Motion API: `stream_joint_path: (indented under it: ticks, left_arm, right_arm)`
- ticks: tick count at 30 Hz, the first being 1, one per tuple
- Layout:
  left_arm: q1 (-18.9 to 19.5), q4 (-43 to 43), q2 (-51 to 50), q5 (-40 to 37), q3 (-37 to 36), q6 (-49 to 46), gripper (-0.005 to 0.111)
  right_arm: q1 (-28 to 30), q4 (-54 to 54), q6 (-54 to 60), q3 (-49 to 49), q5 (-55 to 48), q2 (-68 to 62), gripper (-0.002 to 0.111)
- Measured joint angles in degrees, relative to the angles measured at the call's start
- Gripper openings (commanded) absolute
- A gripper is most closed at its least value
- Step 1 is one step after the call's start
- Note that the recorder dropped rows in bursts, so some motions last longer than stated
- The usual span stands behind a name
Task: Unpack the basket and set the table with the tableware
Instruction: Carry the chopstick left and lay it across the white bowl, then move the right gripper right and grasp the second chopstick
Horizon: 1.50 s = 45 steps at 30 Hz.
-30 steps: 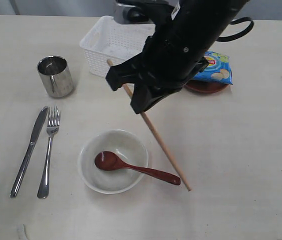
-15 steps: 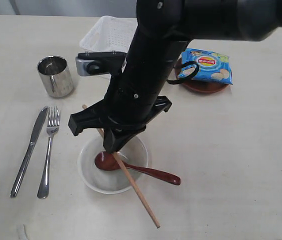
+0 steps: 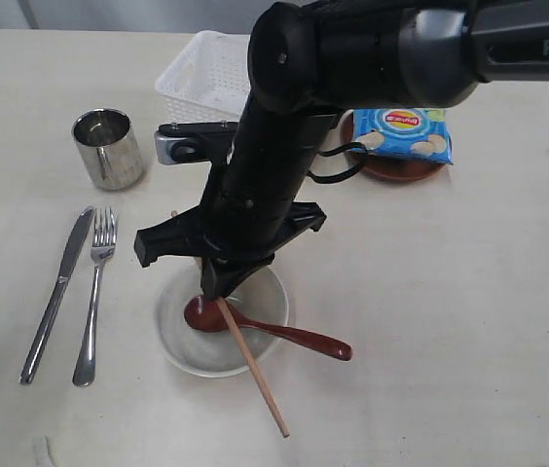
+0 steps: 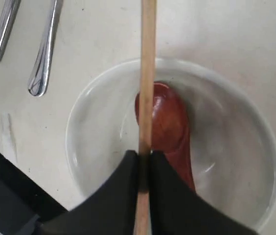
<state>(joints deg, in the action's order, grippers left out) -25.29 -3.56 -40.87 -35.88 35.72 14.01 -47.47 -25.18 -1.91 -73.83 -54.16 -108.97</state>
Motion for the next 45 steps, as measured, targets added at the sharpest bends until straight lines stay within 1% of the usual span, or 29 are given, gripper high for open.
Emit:
stream_joint_path:
  ticks: [3, 13, 15, 19, 21, 29, 35, 37, 40, 43, 45]
  left_arm:
    - [0.0, 0.0, 0.0, 0.0, 0.0, 0.0, 0.0]
    - [0.0, 0.05, 0.0, 0.0, 0.0, 0.0, 0.0]
    - [0.0, 0.05, 0.0, 0.0, 0.0, 0.0, 0.0]
    - [0.0, 0.14, 0.0, 0.0, 0.0, 0.0, 0.0]
    - [0.0, 0.14, 0.0, 0.0, 0.0, 0.0, 0.0]
    - [0.0, 0.14, 0.0, 0.11, 0.0, 0.0, 0.0]
    - [0.0, 0.14, 0.0, 0.11, 0.0, 0.0, 0.0]
    - [0.0, 0.14, 0.0, 0.11, 0.0, 0.0, 0.0]
    - [0.0, 0.14, 0.0, 0.11, 0.0, 0.0, 0.0]
    - [0.0, 0.14, 0.0, 0.11, 0.0, 0.0, 0.0]
    - [0.0, 0.14, 0.0, 0.11, 0.0, 0.0, 0.0]
  right_arm:
    - [0.0, 2.88, -1.52, 0.0, 0.0, 0.0, 0.0]
    - [0.0, 4.78, -2.65, 0.0, 0.0, 0.0, 0.0]
    - [0.0, 5.33, -2.77, 0.0, 0.0, -0.15, 0.007]
    - [0.0, 5.56, -2.77, 0.0, -0.22, -0.94, 0.027]
    - [0.0, 5.56, -2.77, 0.0, -0.22, -1.17, 0.031]
    - [0.0, 5.64, -2.77, 0.0, -0.22, -0.91, 0.032]
    - [0.29, 8.15, -2.77, 0.0, -0.36, 5.71, 0.032]
    - [1.67, 8.7, -2.77, 0.0, -1.13, 8.87, 0.032]
    - [5.89, 11.27, -2.77, 0.0, -2.11, 14.15, 0.032]
    - [12.55, 16.21, -3.12, 0.0, -3.12, 18.07, 0.032]
    - [18.39, 20.32, -4.09, 0.0, -3.75, 19.48, 0.032]
